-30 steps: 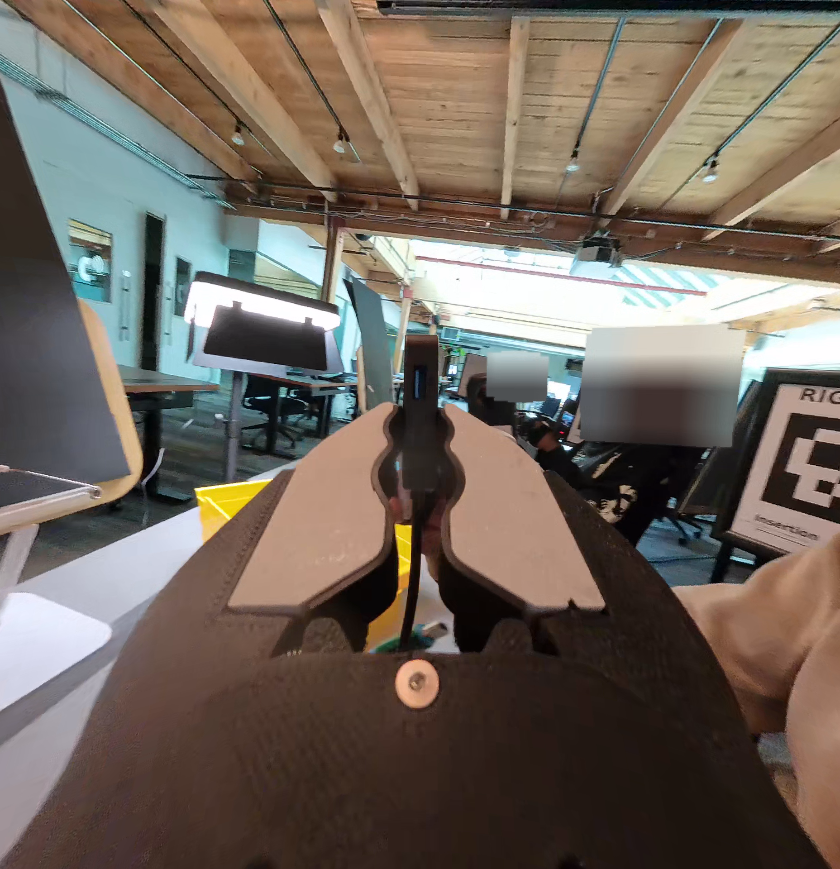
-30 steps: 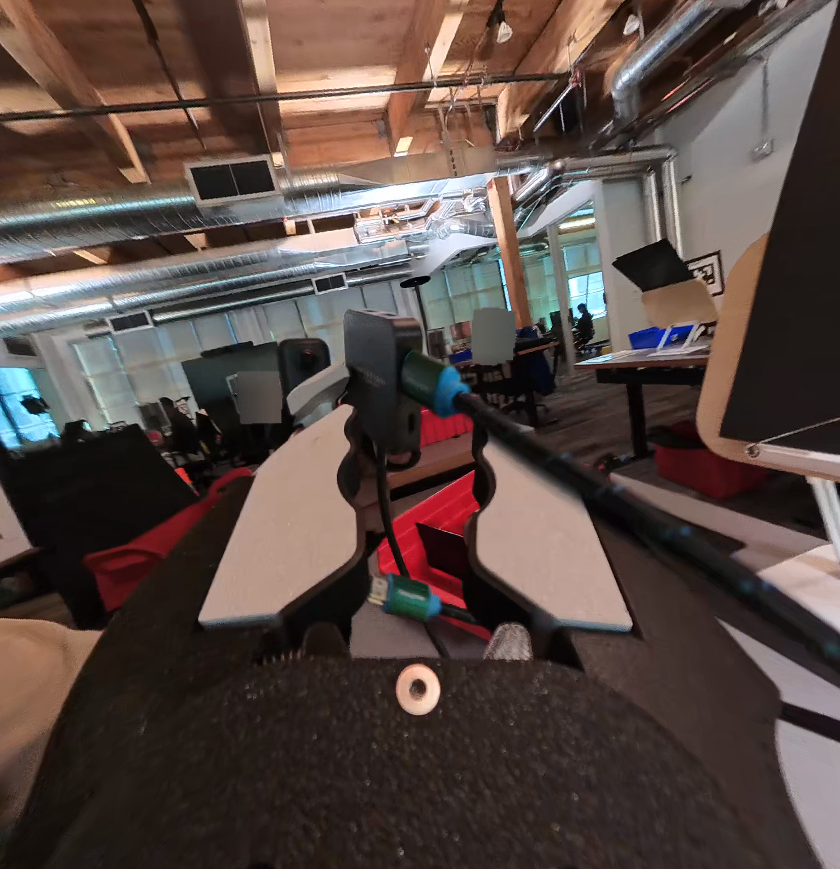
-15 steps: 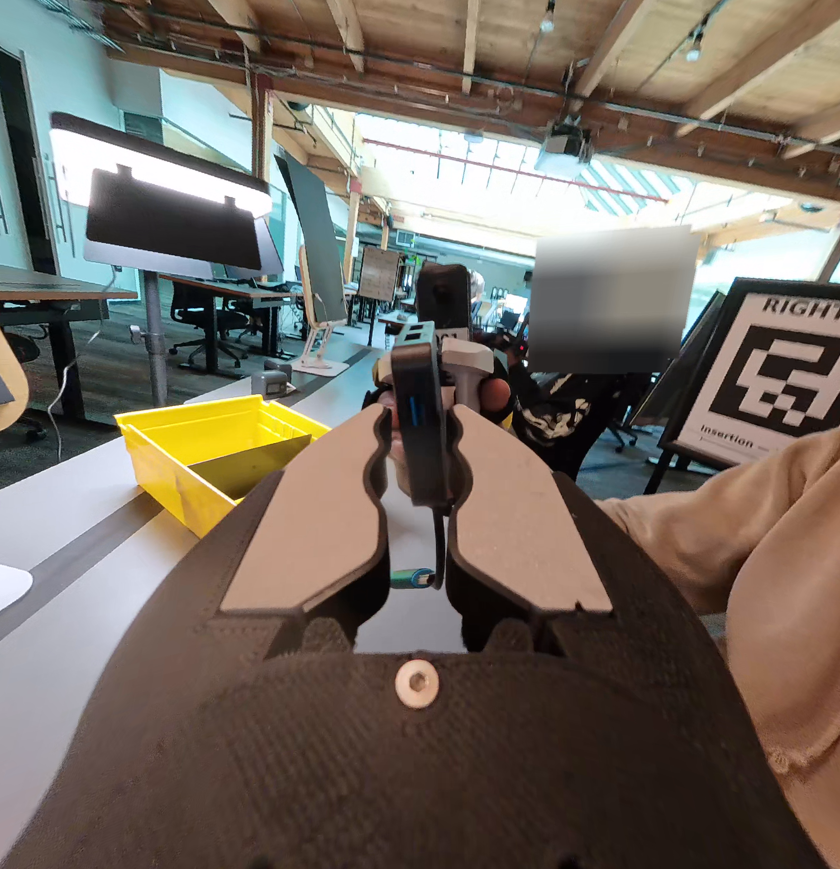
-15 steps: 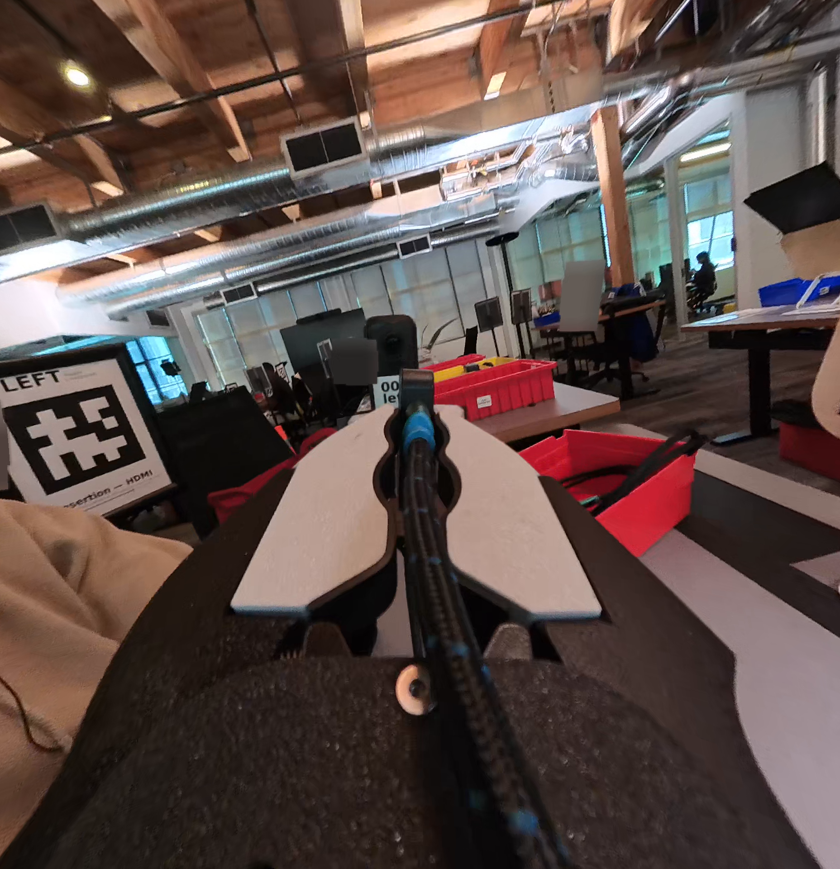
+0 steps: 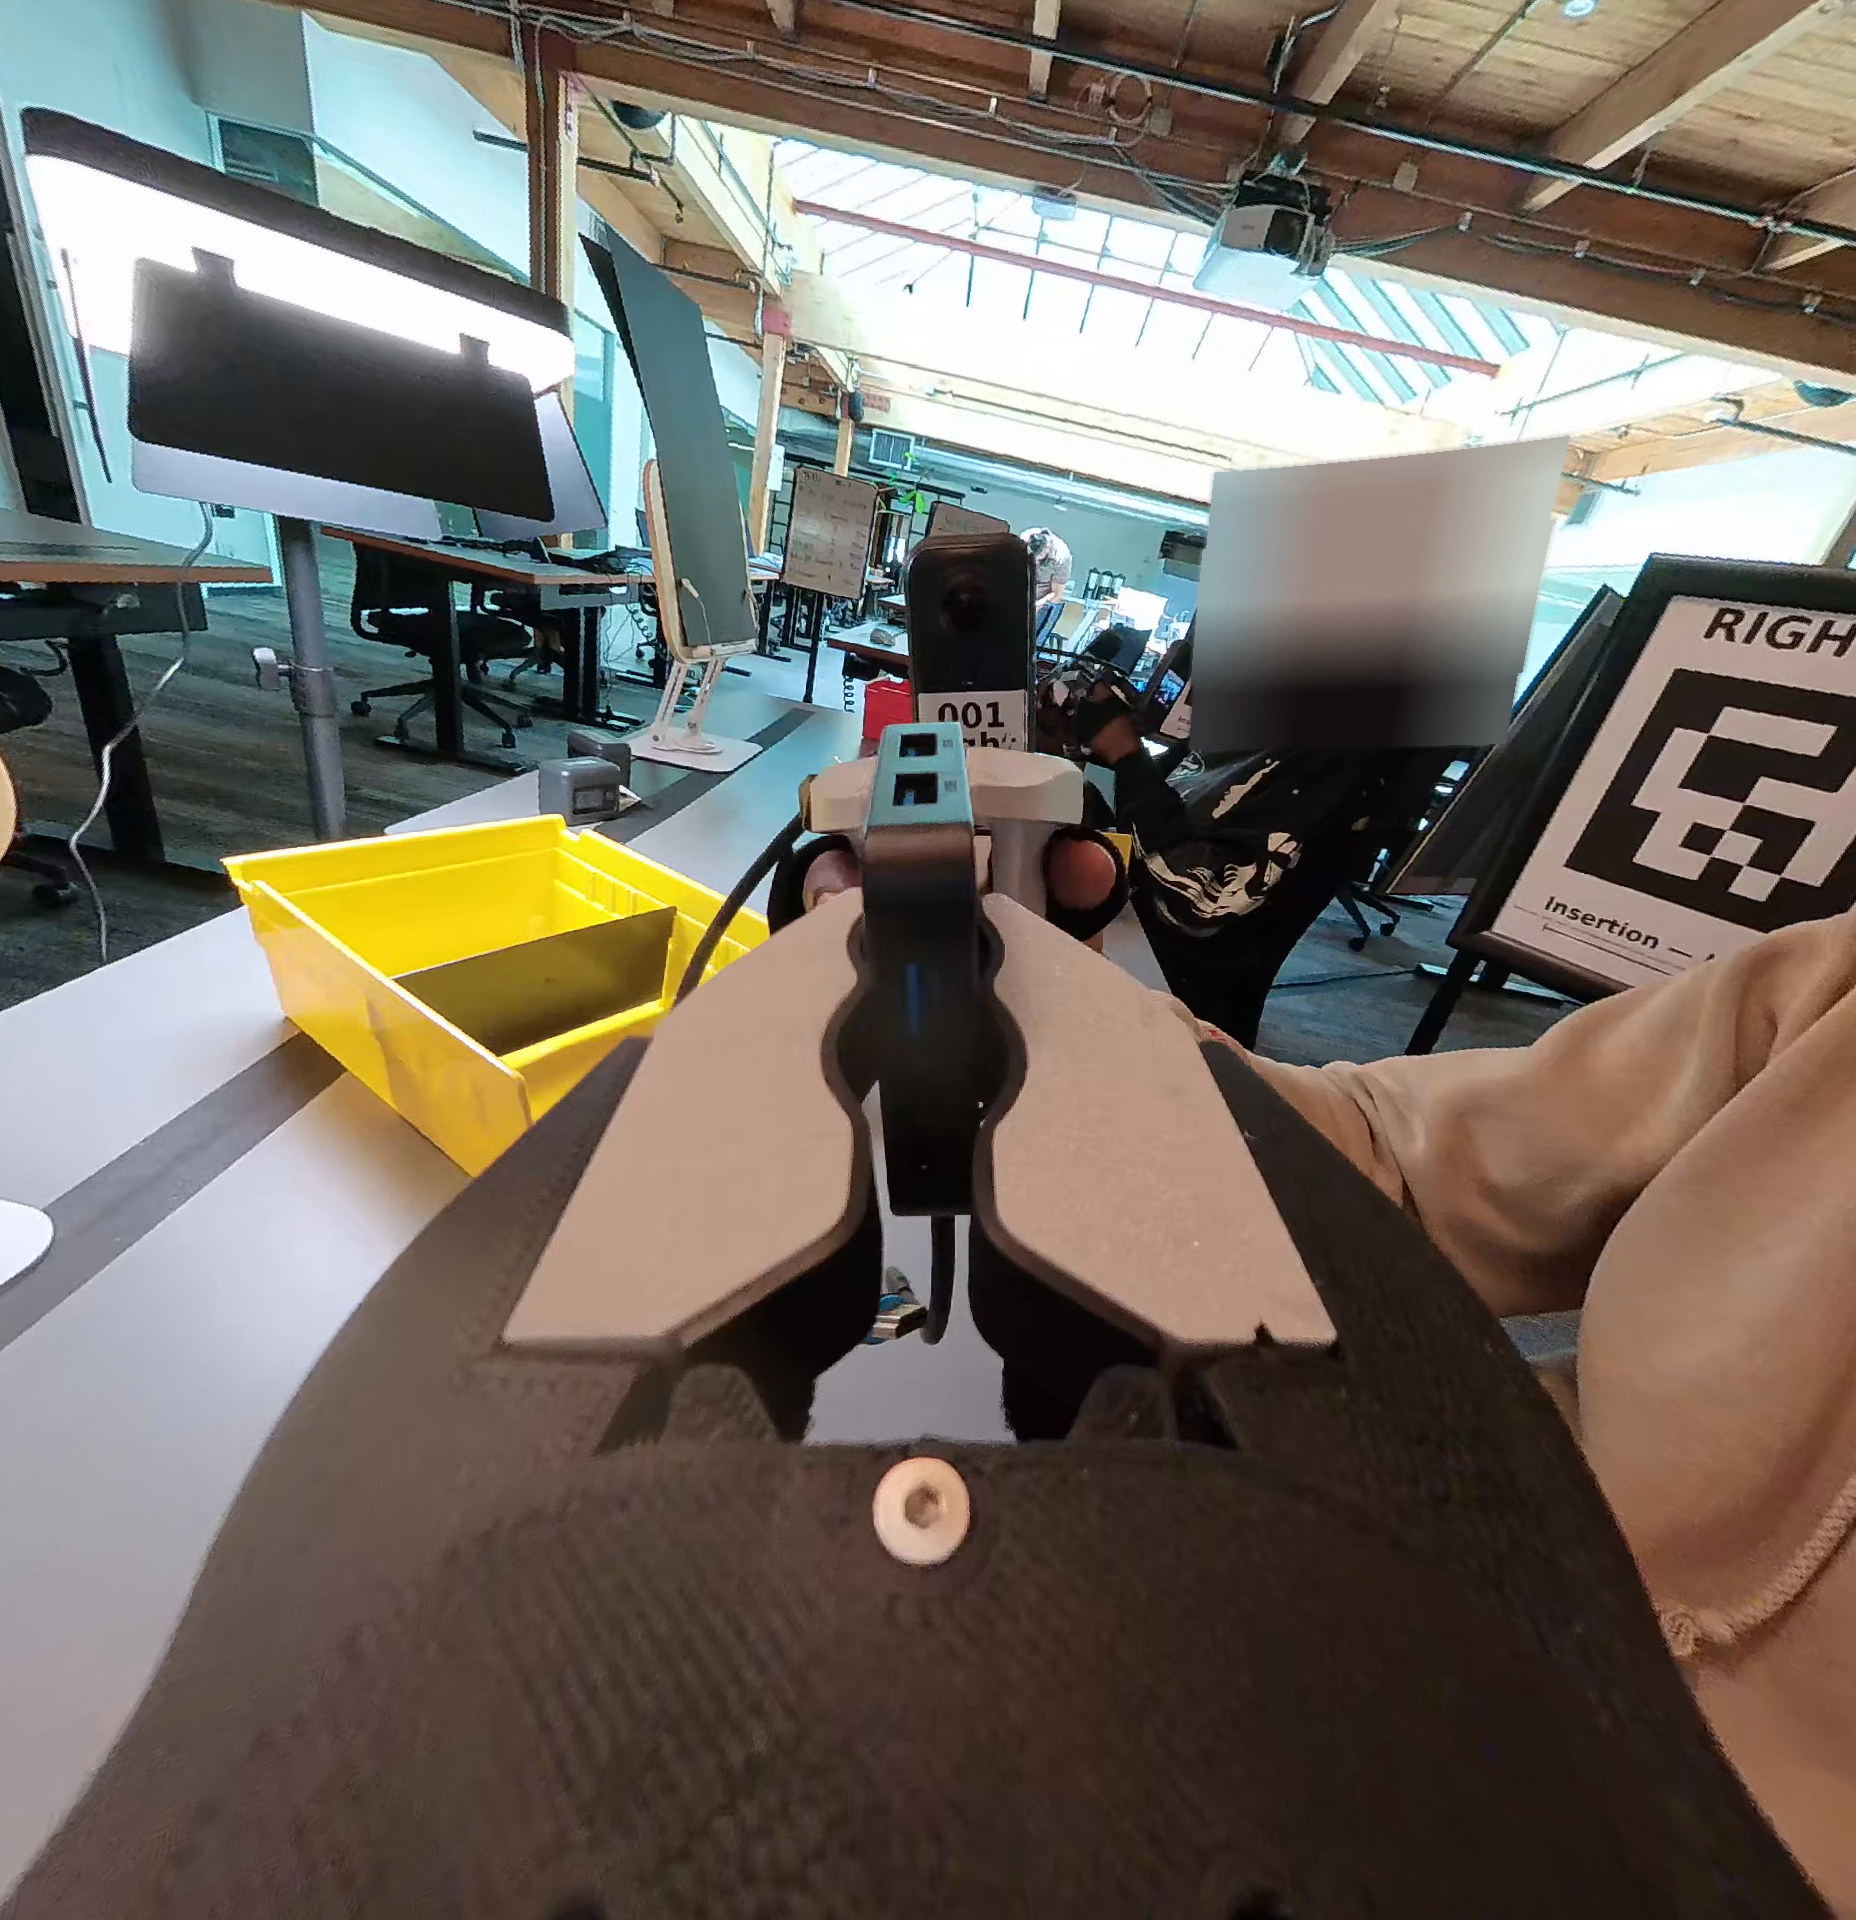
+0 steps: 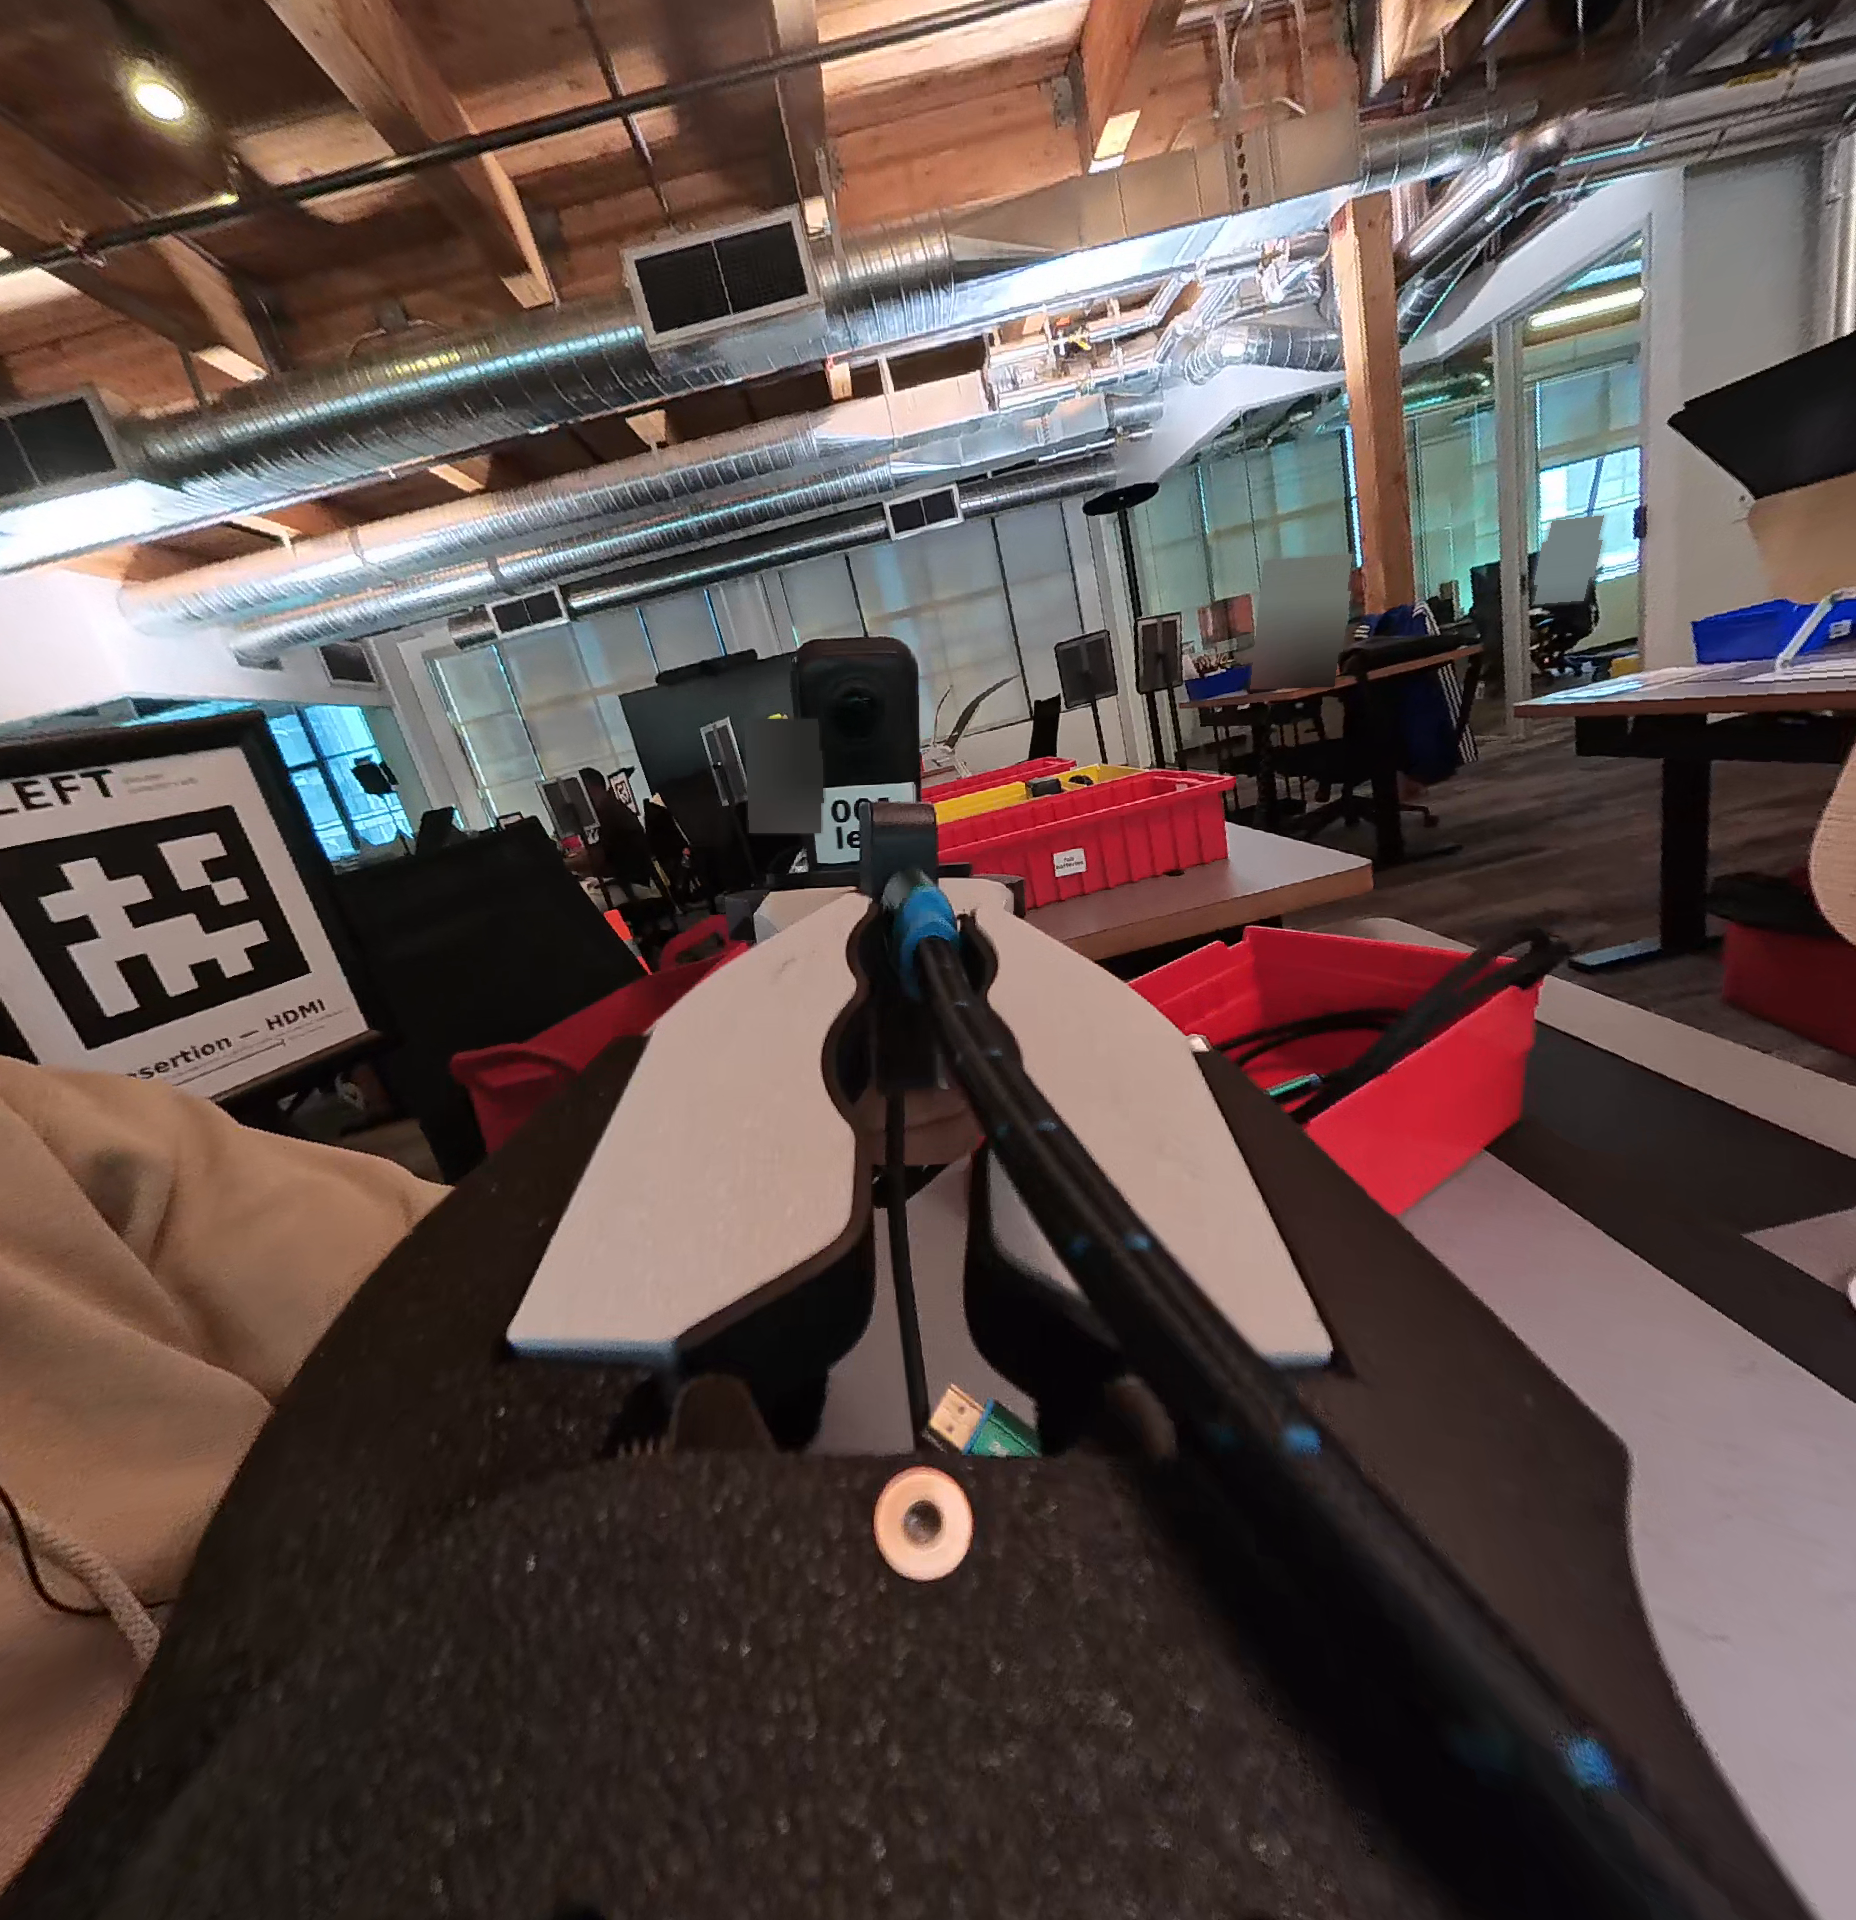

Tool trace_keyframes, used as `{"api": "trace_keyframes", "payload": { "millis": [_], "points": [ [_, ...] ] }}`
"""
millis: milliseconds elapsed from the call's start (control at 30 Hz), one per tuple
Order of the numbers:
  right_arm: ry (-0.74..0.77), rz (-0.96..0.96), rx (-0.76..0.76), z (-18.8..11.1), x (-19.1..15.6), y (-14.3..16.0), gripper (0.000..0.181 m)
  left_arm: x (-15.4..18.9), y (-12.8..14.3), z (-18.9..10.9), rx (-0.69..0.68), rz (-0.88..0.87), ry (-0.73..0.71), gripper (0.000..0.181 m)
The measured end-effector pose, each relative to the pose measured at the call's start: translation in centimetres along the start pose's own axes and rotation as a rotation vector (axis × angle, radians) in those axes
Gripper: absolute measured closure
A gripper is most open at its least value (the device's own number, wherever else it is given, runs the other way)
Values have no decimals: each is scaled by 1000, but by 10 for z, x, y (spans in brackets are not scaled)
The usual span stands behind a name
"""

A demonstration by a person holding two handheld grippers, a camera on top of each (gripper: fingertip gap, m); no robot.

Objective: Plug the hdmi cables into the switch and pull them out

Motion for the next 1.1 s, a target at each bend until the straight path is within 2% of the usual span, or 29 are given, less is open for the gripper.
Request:
{"api": "trace_keyframes", "payload": {
  "millis": [367, 600, 633, 667, 700, 767, 833, 967, 1100],
  "points": [
    [-22, -5, -82, -1, 1, 4, 170, 0, -1, -6, -68, 30, 11, 167],
    [-23, -15, -104, -7, 0, -2, 170, 0, -4, -1, -24, 24, 1, 166],
    [-20, -6, -46, -14, 2, -8, 170, -5, -15, -14, 98, -10, -27, 167],
    [-16, 31, 47, -34, 7, -23, 170, -14, -31, -40, 241, -68, -46, 167],
    [11, 37, 120, -58, 13, -37, 170, -21, -43, -67, 307, -32, -104, 167],
    [130, -68, 112, -81, 12, -47, 170, -18, -53, -94, 228, 116, -214, 167],
    [175, -82, 35, -78, 8, -49, 170, -11, -62, -97, 221, 144, -237, 167],
    [408, -24, -132, -81, 38, -48, 171, -11, -56, -91, 108, 165, -287, 167],
    [696, 41, -507, -102, 95, -36, 170, -14, -55, -90, 91, 160, -286, 167]
  ]
}}
Point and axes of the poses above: each gripper's, where its closed fingertips meet, z out along the fingers, y out of its underside, x = y × z across the jaws, the point moved 6 cm from there along -z, back along the fingers, and after that the axes turned 8 degrees about z, right-handed, at the moved point
